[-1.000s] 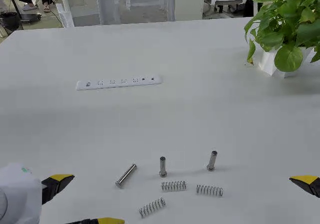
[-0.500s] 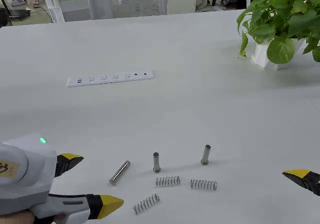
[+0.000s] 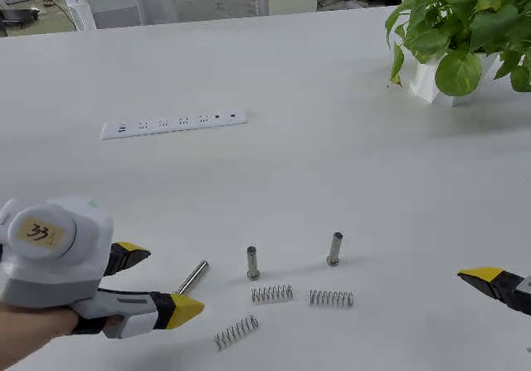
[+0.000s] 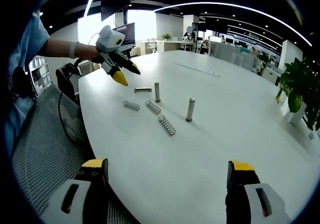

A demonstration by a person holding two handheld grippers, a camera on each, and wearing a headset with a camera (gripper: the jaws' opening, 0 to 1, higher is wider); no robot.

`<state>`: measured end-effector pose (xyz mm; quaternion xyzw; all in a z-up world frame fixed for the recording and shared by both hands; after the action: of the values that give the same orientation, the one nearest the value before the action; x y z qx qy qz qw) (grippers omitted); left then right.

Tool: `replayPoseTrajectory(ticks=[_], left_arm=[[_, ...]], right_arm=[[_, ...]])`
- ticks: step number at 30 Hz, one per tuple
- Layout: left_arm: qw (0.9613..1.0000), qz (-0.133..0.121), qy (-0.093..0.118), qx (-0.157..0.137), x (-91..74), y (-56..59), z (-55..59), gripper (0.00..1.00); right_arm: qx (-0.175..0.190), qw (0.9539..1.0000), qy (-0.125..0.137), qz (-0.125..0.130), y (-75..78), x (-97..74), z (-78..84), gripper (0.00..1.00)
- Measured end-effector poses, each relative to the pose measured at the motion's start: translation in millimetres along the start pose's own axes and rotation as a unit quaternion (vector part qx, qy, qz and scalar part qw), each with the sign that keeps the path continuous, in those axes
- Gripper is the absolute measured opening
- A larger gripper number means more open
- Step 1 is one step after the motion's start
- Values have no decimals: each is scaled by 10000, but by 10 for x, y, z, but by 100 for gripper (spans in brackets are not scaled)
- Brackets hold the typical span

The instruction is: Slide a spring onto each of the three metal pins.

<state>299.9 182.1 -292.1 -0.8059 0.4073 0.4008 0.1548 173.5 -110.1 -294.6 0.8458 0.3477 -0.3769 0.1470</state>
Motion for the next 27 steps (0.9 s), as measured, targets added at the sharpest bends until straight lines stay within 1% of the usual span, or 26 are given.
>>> replayPoseTrajectory(ticks=[1, 5, 10, 12, 16, 20, 21, 24, 27], left_arm=[[10000, -1, -35, -44, 14, -6, -11, 56], [9999, 48, -2, -139, 68, -30, -71, 53], [9998, 48, -38, -197, 157, -58, -129, 43], [9998, 4, -97, -195, 197, -72, -142, 39], [9995, -61, -186, -233, 261, -101, -169, 35], [9992, -64, -327, -234, 317, -106, -159, 32], [9988, -87, -402, -261, 332, -116, -148, 31], [9986, -73, -444, -288, 366, -117, -150, 28], [9979, -81, -538, -344, 403, -125, -144, 24]], right_arm=[[-1, 10000, -6, 2, -2, 3, 6, 99], [15, 10000, -24, -5, -14, 6, 26, 99], [47, 10000, -32, -5, -43, 1, 24, 99], [59, 10000, -29, 0, -46, -2, 23, 99], [80, 10000, -31, 1, -42, -4, 22, 98], [89, 10000, -31, -8, -44, 1, 27, 98], [94, 10000, -31, -7, -45, 2, 30, 98], [104, 9999, -23, -7, -40, 3, 36, 98], [122, 9999, -31, -8, -40, 0, 48, 98]])
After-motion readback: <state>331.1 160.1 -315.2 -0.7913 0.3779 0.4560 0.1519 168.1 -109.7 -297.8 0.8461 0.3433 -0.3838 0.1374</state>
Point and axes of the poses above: the centre of the closed fingertips' face, and the gripper's own axes: x roughly forward along the fingers, y roughly to its right, z roughly out of its underside, the point moved 4 cm from there along -x, roughly backward along the fingers, and after that the axes turned 6 degrees about -y, right-handed, at the moved point
